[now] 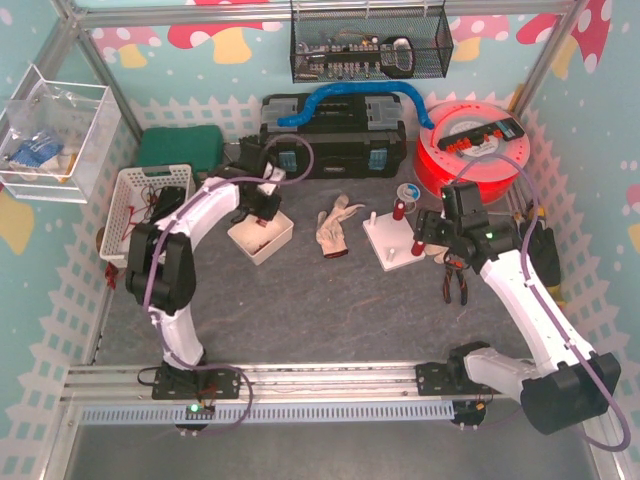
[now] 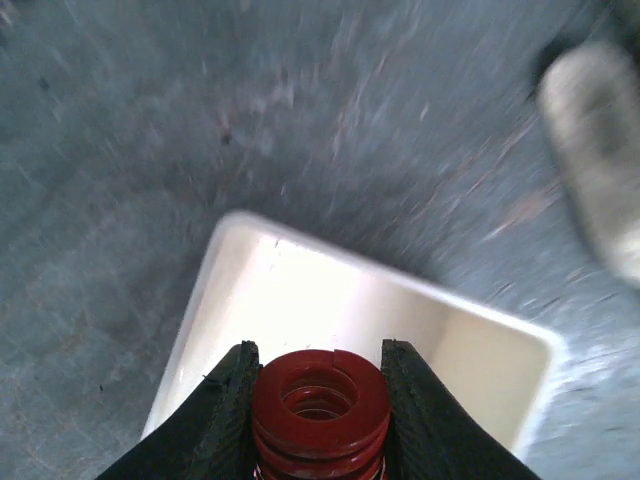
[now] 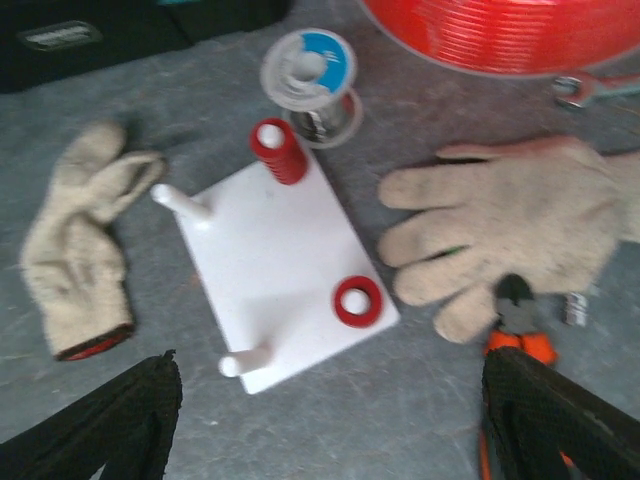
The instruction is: Install the large spring
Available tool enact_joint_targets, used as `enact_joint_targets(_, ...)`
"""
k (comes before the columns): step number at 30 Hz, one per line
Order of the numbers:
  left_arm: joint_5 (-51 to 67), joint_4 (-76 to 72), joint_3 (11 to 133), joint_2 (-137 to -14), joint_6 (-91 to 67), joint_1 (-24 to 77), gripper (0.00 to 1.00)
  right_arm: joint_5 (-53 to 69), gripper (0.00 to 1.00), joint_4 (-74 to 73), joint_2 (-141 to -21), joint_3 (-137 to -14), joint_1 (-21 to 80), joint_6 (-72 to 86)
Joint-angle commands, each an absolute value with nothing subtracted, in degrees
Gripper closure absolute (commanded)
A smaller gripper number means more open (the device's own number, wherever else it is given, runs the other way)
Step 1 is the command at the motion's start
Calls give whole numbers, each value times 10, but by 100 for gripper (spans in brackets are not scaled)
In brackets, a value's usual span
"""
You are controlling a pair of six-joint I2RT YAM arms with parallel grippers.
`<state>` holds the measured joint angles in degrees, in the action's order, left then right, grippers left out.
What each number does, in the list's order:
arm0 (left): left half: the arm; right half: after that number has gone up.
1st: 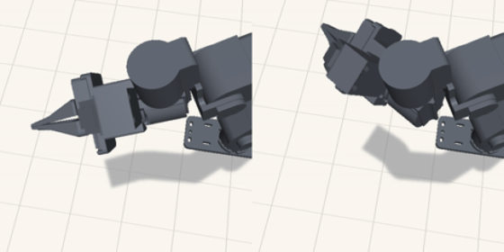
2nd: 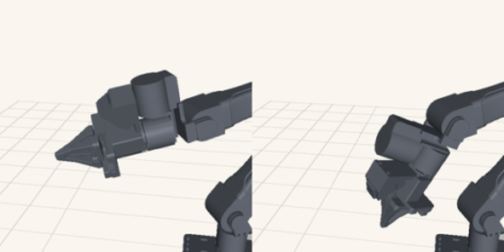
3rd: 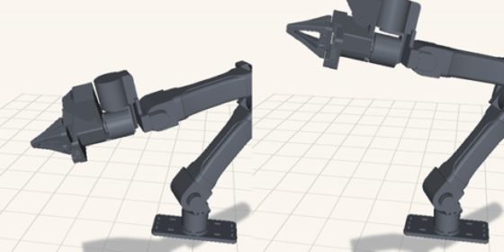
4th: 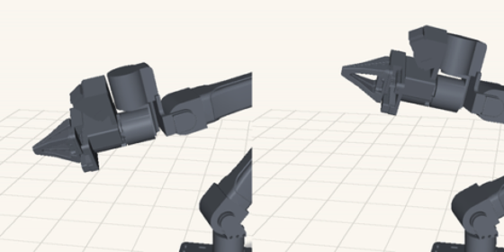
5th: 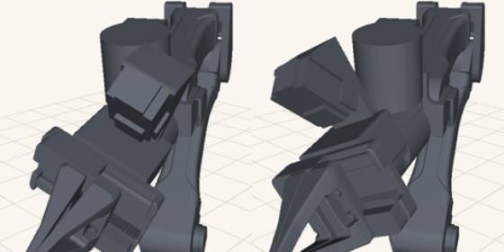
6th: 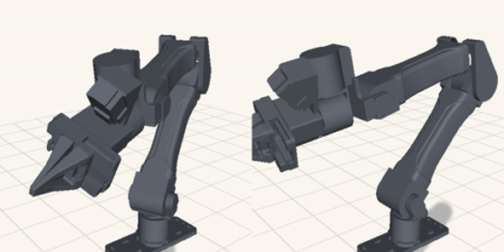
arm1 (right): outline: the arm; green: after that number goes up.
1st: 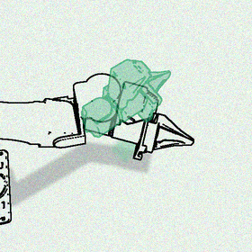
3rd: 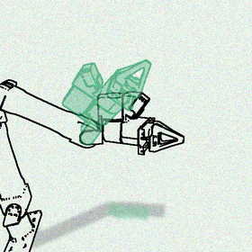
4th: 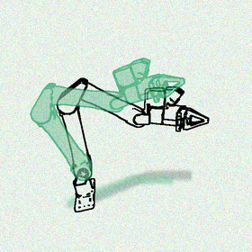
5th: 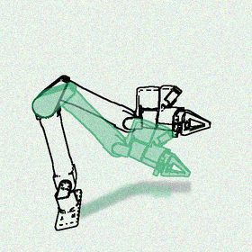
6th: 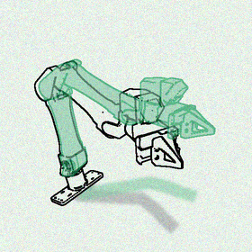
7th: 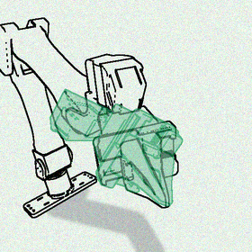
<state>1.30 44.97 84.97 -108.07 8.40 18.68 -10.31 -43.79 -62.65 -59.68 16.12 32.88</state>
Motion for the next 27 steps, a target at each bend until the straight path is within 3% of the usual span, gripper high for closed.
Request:
enact_joint_targets(1, 89, 418, 882, -1019, 1, 189, 84, -13, 18, -346, -597, -578, 158, 299)
enact_joint_targets(8, 164, 302, 833, -947, -117, 193, 88, 110, 24, -207, -583, -563, 166, 287)
enact_joint_targets(18, 265, 108, 748, -884, -536, 197, 92, 46, 28, 77, -592, -504, 278, 241)
enact_joint_targets(27, 243, 78, 703, -848, -766, 226, 94, -58, 31, 332, -656, -418, 395, -41)
